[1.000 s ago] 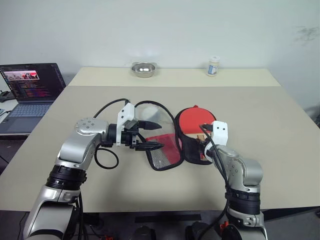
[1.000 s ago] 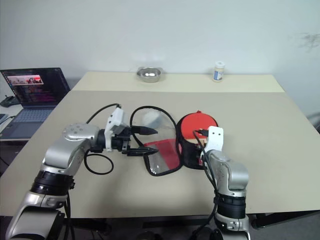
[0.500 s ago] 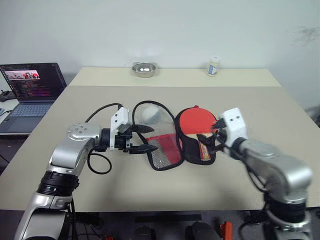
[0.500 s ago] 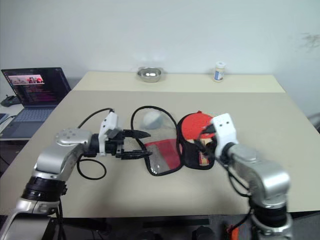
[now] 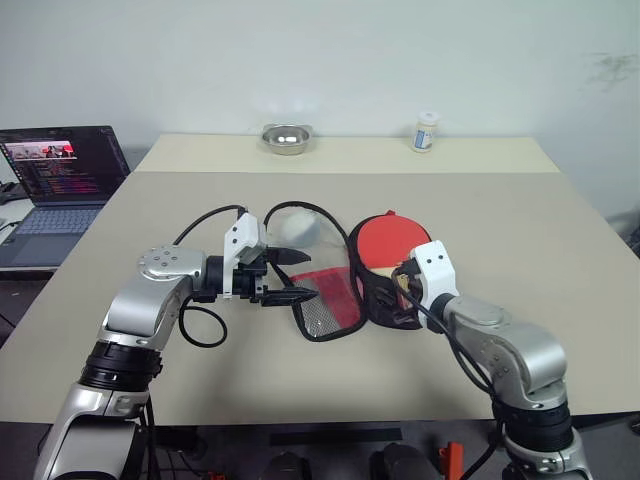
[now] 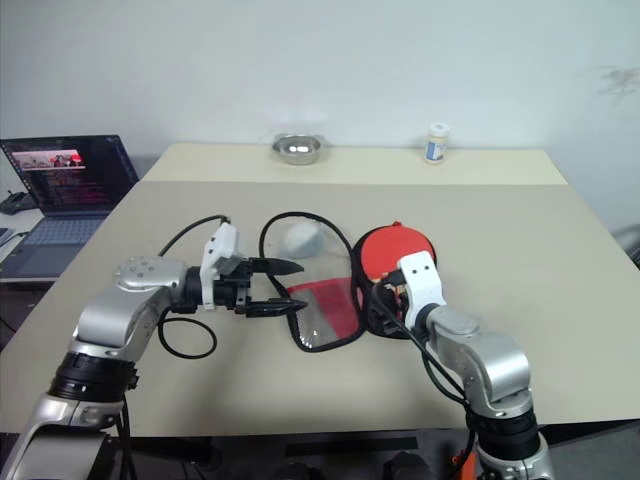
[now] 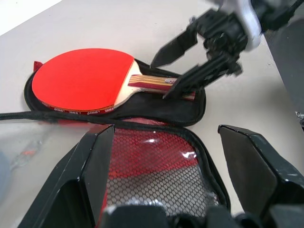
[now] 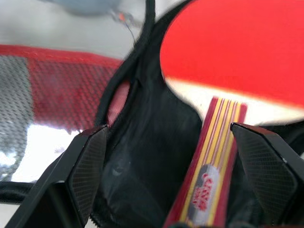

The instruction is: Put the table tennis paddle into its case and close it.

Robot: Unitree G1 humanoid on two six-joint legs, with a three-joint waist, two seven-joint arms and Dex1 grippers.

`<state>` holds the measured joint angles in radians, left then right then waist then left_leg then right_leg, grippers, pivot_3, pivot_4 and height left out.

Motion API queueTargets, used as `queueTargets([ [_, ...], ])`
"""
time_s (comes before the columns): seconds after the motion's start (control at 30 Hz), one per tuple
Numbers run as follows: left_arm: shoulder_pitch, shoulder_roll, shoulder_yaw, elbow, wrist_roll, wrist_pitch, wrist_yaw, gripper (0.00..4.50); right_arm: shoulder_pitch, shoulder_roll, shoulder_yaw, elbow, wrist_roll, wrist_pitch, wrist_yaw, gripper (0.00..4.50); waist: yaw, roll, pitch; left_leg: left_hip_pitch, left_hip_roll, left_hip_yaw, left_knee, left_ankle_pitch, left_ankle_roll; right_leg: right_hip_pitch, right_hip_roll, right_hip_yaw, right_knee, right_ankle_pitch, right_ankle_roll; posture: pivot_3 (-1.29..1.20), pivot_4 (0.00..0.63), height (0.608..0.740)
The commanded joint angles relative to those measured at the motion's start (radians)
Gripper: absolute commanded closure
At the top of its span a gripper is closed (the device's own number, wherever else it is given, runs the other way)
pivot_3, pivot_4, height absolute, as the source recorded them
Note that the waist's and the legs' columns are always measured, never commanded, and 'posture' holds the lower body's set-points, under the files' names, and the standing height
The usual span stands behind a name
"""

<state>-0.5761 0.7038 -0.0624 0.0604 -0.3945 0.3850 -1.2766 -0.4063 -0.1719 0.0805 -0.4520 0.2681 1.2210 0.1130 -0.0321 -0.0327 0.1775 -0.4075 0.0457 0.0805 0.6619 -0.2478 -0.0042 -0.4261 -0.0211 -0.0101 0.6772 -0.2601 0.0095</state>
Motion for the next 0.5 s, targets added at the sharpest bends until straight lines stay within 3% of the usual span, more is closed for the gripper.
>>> queueTargets([
  [0.03,-0.029,0.005,0.009,-0.012,-0.001,-0.018,-0.006,0.70,-0.001,0.025,-0.011,0.047,-0.044,-0.065,-0.046,0.02,0.000,0.000,0.000,0.000,0.000,0.000,0.000,0.000,0.000,0.000,0.000,0.000,0.000,0.000,0.000,0.00,0.150,0.740],
  [0.17,-0.030,0.002,0.006,-0.012,-0.001,-0.019,-0.007,0.70,-0.002,0.045,-0.020,0.111,-0.072,-0.103,-0.071,0.02,0.000,0.000,0.000,0.000,0.002,-0.001,0.000,0.000,0.000,0.000,0.000,0.000,0.000,0.000,0.000,0.00,0.150,0.740],
  [0.27,-0.031,-0.001,0.004,-0.014,-0.001,-0.018,-0.006,0.70,0.003,0.051,-0.017,0.142,-0.084,-0.125,-0.074,0.58,0.000,0.000,0.000,0.000,0.002,-0.001,-0.001,0.000,0.000,0.000,0.000,0.000,0.000,0.000,0.000,0.00,0.150,0.740],
  [0.5,-0.032,-0.004,-0.002,-0.016,-0.005,-0.017,-0.005,0.70,0.032,0.067,-0.014,0.142,-0.108,-0.127,-0.090,3.04,0.000,0.000,0.000,0.000,0.002,-0.001,0.000,0.000,0.000,0.000,0.000,0.000,0.000,0.000,0.000,0.00,0.150,0.740],
])
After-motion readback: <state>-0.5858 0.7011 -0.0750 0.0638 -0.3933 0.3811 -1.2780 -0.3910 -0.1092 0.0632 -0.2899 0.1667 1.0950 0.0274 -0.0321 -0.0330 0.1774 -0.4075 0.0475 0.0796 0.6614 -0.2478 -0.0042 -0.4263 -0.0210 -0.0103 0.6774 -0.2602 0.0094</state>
